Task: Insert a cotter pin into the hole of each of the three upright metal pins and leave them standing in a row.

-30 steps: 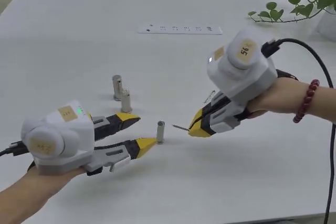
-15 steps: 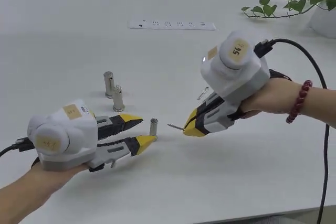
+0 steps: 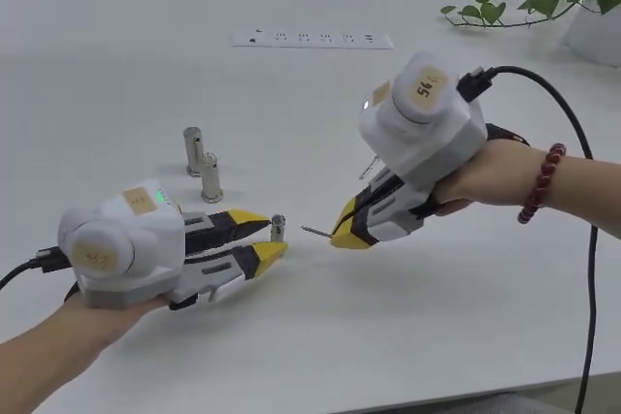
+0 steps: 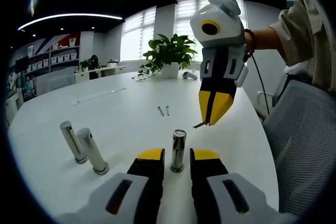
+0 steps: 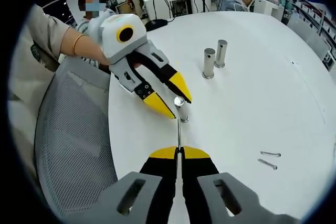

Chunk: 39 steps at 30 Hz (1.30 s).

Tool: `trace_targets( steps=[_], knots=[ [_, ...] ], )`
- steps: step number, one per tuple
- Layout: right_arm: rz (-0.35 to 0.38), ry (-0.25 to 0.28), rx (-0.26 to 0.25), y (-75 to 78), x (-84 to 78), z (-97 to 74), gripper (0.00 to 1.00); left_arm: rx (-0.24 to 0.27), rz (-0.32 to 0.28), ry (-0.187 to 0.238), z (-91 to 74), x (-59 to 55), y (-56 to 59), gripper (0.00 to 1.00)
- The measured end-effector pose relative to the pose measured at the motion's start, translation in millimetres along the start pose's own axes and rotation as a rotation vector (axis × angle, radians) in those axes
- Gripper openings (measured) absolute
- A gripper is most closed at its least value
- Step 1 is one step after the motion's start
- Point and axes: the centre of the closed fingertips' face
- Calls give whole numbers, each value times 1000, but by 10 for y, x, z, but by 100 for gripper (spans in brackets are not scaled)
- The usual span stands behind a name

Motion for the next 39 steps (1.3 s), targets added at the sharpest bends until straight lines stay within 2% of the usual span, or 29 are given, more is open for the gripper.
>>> trace_targets(
  steps=[15, 39],
  knots=[
    [5, -10, 3, 0, 18, 46, 3, -6, 1, 0, 51, -11, 17, 8],
    [2, -19, 18, -38, 101, 80, 3, -13, 7, 7, 57, -27, 29, 7]
  ],
)
Point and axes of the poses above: the centre of the closed fingertips' face, and the gripper's own axes: z roughly forward along the fingers, y roughly to its right, x roughly out of its top, and after that the axes turned 6 degrees about z, right-handed
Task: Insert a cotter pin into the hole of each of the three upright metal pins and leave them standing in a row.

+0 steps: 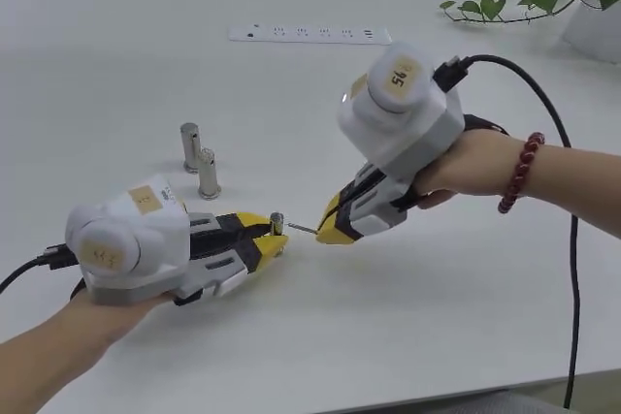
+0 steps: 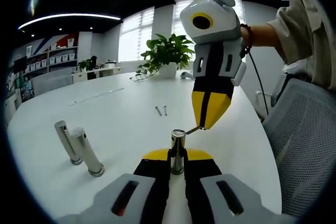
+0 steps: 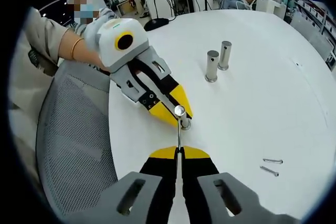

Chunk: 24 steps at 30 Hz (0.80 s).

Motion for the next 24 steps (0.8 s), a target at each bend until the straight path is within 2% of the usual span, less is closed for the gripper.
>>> trace_targets(
  steps=[15, 24],
  knots=[
    [11, 1, 6, -9, 38, 14, 3, 6, 3, 3, 11, -25, -18, 7],
    [64, 1, 25, -37, 63, 35, 3, 14, 3, 4, 14, -20, -8, 7]
  ],
)
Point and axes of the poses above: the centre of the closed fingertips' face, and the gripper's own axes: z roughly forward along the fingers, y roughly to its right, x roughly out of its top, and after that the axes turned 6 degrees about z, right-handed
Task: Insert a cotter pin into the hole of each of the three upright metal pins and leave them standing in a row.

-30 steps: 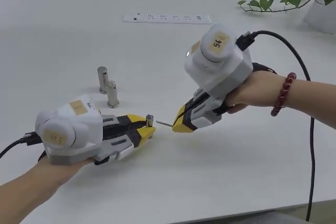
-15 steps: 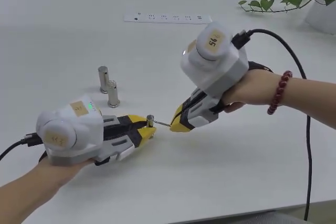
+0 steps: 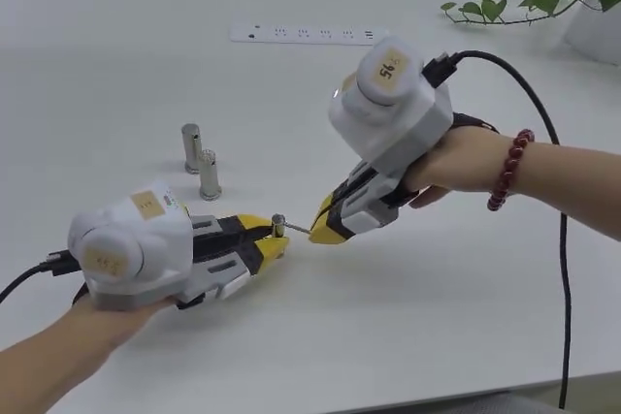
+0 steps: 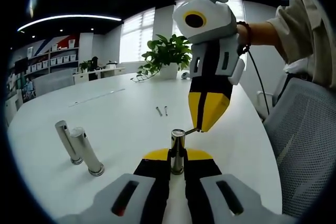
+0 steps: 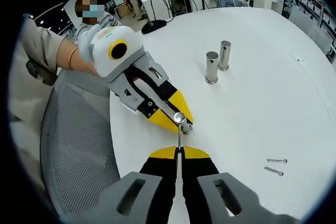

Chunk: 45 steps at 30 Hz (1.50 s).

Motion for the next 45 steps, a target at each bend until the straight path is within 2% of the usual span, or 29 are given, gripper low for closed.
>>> trace_targets(
  steps=[7, 11, 34, 42, 45],
  knots=[
    [128, 16, 42, -18, 22, -14, 3, 1, 3, 0, 3, 8, 11, 7],
    [143, 25, 40, -13, 45, -17, 3, 1, 2, 0, 4, 9, 18, 7],
    [78, 61, 7, -23, 194, 54, 3, -4, 2, 2, 21, 9, 49, 7],
    [59, 68, 5, -17, 196, 57, 3, -1, 1, 4, 20, 8, 46, 7],
    [30, 76, 1, -17, 197, 55, 3, 1, -1, 6, 19, 9, 45, 7]
  ],
)
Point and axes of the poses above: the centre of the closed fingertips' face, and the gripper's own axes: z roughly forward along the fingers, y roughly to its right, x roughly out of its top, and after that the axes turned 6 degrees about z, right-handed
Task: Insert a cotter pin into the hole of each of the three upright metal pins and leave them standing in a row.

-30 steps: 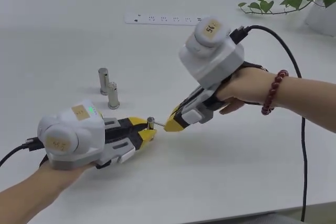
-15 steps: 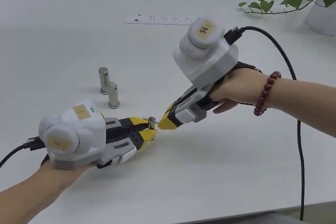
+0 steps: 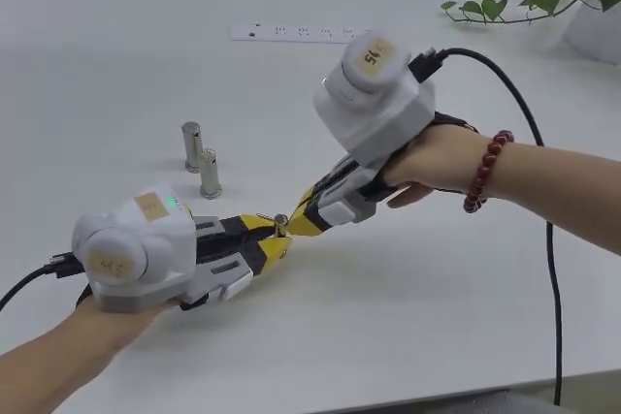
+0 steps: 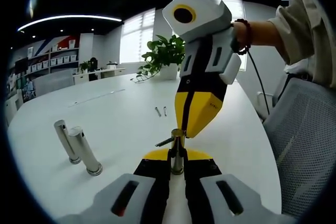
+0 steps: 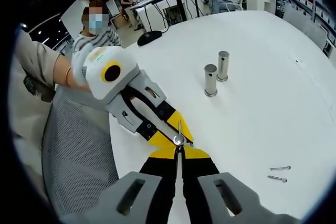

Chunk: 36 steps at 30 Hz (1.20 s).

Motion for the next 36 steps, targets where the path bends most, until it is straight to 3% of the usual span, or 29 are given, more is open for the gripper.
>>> trace_targets(
  steps=[20, 36],
  knots=[
    [-134, 3, -39, 27, 5, 59, 5, 26, -1, 5, -4, 1, -33, 7],
    [-139, 47, -29, 4, 77, 68, 11, 14, -11, -9, 9, -53, -20, 10]
  ],
)
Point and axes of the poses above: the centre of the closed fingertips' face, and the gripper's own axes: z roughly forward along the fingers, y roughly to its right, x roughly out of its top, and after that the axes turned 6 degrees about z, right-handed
